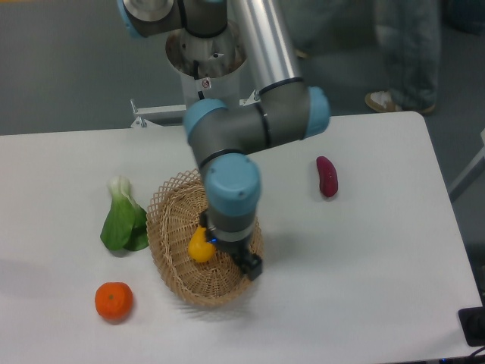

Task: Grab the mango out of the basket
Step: 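Move the gripper over the basket and lower it onto the yellow mango, then close the gripper around the yellow mango inside the basket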

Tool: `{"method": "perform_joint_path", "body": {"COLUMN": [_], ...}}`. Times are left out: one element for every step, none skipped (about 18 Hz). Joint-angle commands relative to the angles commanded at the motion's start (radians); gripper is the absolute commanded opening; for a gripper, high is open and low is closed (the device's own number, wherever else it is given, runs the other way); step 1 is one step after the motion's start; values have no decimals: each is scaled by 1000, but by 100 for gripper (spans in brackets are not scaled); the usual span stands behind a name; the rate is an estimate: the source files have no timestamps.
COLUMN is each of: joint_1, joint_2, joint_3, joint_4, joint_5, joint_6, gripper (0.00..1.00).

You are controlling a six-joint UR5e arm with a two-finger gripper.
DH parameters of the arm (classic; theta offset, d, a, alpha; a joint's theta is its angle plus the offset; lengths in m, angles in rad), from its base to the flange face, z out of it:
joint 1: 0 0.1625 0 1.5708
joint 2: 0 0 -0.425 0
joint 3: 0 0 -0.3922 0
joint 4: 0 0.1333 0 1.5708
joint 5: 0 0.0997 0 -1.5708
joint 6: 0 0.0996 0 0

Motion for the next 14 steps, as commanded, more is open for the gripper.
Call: {"method": "perform_joint_path", "body": {"joint_1": [-9,-12,-18,-20,-20,-26,-38,-43,-48,-54,-60,-61,-63,-63], "joint_2": [-5,-8,-8,-9,-9,-9,-9,-9,-11,-12,-18,-23,-28,-34], "joint_3": [0,-2,-5,-9,-17,-31,-41,-52,-58,-63,-63,-63,-63,-63], "joint_4": [-3,-14,-32,-43,-46,-46,-46,-46,-45,-44,-44,-43,-35,-32], "joint_5": [2,2,3,9,20,31,43,58,73,78,78,78,81,83], "joint_6": [-18,-26,-28,-28,-28,-28,-28,-28,-28,-29,-34,-49,-71,-83], "gripper": [100,100,100,100,100,100,100,100,100,100,100,100,100,100]}}
